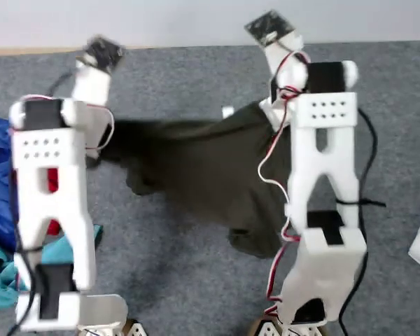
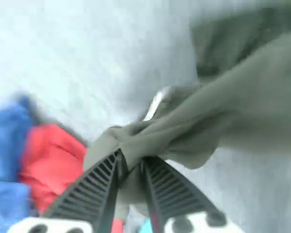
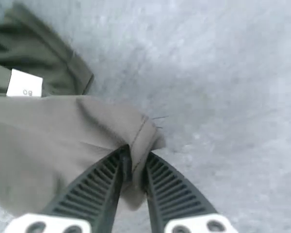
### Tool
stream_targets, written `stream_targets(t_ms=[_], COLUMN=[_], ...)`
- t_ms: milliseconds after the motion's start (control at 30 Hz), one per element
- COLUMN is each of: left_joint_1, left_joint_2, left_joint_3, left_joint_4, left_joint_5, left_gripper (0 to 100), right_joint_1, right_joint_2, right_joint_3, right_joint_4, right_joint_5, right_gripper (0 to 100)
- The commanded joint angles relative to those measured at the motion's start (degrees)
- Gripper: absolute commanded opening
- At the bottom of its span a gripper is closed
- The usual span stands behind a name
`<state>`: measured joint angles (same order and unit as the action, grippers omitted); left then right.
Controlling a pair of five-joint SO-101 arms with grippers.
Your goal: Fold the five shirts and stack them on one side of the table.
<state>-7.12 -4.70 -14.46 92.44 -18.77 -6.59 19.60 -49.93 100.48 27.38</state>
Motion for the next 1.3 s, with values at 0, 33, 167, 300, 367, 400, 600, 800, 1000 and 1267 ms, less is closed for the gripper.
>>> stream_targets(t_ms=[0,33,167,300,367,400,600,800,1000,1267], left_joint_1=[1.5,2.1,4.3,6.0,6.6,6.9,7.6,9.4,9.0,8.9], left_joint_2=[-8.3,-9.5,-13.0,-15.0,-15.6,-15.7,-15.9,-16.0,-16.1,-16.1], left_joint_3=[-8.7,-10.1,-15.6,-21.4,-24.6,-26.3,-38.0,-43.3,-40.7,-35.3], left_joint_4=[0.4,0.3,0.3,0.2,0.2,0.2,0.2,4.1,8.2,8.1], left_joint_5=[4.0,5.0,6.9,6.9,6.9,6.9,6.8,6.6,6.6,2.5], left_gripper=[0,0,0,0,0,0,0,0,0,0], right_joint_1=[1.2,1.3,2.9,7.6,10.2,11.3,18.4,23.4,24.0,24.0], right_joint_2=[-10.9,-13.2,-22.5,-30.0,-33.5,-35.1,-43.5,-48.0,-49.5,-49.0], right_joint_3=[-2.3,-2.3,-2.3,-2.3,-2.3,-2.3,-2.3,-2.3,-2.3,-2.3], right_joint_4=[2.4,2.4,2.3,2.2,2.2,2.2,2.0,1.9,0.6,-5.5], right_joint_5=[3.0,3.5,5.0,8.4,10.2,10.9,15.5,18.1,18.1,18.2], right_gripper=[1.0,1.0,1.0,1.0,1.0,1.0,1.0,1.0,1.0,1.0])
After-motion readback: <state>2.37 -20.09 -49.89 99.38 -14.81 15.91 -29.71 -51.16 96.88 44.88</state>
